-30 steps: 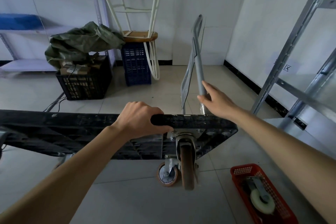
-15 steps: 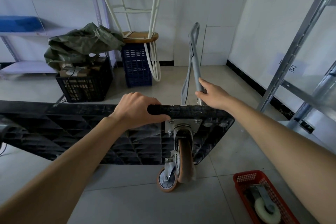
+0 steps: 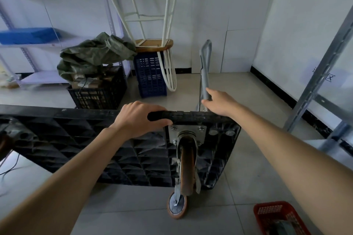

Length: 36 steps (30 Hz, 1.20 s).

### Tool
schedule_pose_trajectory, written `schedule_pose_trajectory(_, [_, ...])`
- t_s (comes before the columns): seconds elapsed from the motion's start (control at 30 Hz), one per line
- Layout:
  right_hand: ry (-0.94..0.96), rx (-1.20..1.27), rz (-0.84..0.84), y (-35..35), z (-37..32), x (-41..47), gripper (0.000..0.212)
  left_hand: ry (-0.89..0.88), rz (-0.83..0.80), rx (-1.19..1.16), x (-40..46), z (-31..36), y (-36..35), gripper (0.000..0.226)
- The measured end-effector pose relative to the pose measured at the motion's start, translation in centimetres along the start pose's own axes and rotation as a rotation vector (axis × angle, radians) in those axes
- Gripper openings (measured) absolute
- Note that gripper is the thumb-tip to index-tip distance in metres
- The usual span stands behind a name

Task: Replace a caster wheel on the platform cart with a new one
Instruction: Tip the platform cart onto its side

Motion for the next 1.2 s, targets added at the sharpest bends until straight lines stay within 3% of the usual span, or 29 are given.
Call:
schedule_pose_trajectory(0.37, [-0.049, -0.063, -0.06, -0.8, 0.3, 5.5, 0.054, -0.024, 0.004, 0.023, 5.5, -2.4, -2.3, 0.062])
schedule_pose_trajectory(0.57, [-0.057, -0.046, 0.02, -0.6, 0.8, 7.8, 0.048, -0.059, 0.004, 0.026, 8.6, -3.5, -4.0, 0.074])
schedule_pose_trajectory(0.8, [-0.079, -0.101, 0.023, -0.8, 1.5, 10.0, 0.074, -0.071, 0.03, 0.019, 11.3, -3.9, -5.1, 0.079])
schedule_pose_trajectory(0.9, [-0.03, -0.071, 0.023, -0.9, 1.2, 9.6, 0.079, -0.061, 0.045, 0.02, 11.3, -4.0, -5.3, 0.079])
schedule_pose_trajectory(1.07, [0.116, 0.005, 0.132, 0.1, -0.1, 7.9, 0.068, -0.073, 0.082, 0.018, 11.2, -4.3, -5.5, 0.078])
schedule_pose_trajectory(1.2, [0.276, -0.178, 0.208, 0.7, -1.8, 5.0, 0.057, -0.071, 0.095, 0.05, 10.9, -4.1, -5.3, 0.074])
Point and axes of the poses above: each hand's wrist, its own x-axis towards the middle knuckle, its own y-axis out of the back of the hand, z = x × y, the point moved 6 cm from there along x, towards the middle knuckle, and after that the axes turned 11 degrees about z, right-handed, at the moved point
